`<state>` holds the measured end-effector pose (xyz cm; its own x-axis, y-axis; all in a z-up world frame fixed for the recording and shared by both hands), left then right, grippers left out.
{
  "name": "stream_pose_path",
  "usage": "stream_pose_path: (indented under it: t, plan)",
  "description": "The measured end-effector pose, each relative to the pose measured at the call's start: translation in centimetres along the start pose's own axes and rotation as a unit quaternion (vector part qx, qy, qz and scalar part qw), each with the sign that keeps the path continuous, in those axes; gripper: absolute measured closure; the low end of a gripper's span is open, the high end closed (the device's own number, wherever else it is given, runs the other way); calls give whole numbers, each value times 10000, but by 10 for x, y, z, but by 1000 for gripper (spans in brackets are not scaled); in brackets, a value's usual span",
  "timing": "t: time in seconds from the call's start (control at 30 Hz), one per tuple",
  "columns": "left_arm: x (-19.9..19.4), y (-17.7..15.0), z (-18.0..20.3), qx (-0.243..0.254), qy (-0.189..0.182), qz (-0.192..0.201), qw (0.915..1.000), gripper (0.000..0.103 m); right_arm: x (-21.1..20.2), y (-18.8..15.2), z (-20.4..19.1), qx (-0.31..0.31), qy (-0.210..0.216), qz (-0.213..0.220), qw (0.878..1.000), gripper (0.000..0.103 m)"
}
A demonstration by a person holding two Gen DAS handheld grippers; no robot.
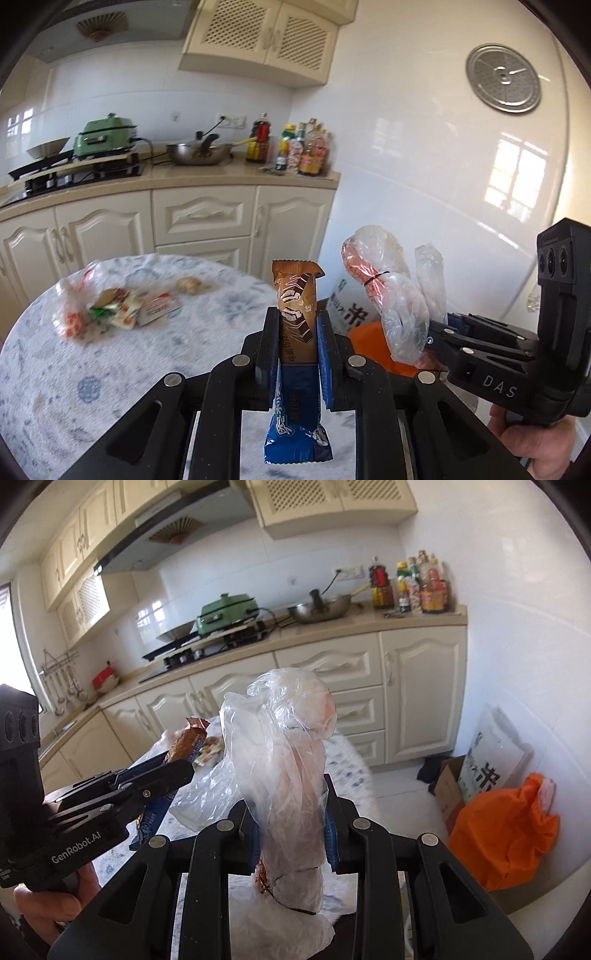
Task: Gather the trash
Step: 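Carry the snack bar with left tool while right tool carries the clear bag to the bin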
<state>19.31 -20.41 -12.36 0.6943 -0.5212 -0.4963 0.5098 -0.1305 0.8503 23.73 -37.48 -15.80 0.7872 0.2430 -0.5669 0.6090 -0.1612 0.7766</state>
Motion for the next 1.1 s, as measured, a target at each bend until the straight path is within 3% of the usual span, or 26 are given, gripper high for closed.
stream_pose_path:
  t: [0.3,0.5,0.77,1.1]
  plan:
    - [40,11,80,166,-759,-122,9969,89,-65,1,88,544,-777,442,9945,76]
    - [85,7,136,417,-1159,-440,9914,89,-92,-13,148,867,-1293,472,9867,76]
    - [180,-43,196,607,-1603,-1597,9722,89,-72,-87,241,1751,-1727,-164,9692,76]
    - [286,-93,239,527,-1618,-2626,9498,88,-30,-163,323,2533,-1882,-827,9453,76]
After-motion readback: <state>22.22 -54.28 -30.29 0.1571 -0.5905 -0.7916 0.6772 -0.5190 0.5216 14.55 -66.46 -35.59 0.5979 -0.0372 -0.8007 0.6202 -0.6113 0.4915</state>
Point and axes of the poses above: each gripper's, at about its wrist camera, not at the fingertips, and x roughly the way its jaws point, z to its right, y to its top, the point moved 7 cm from there along x, roughly the way its jaws point, and after that the axes turned 1 degree about -z, right-handed, at the moved point
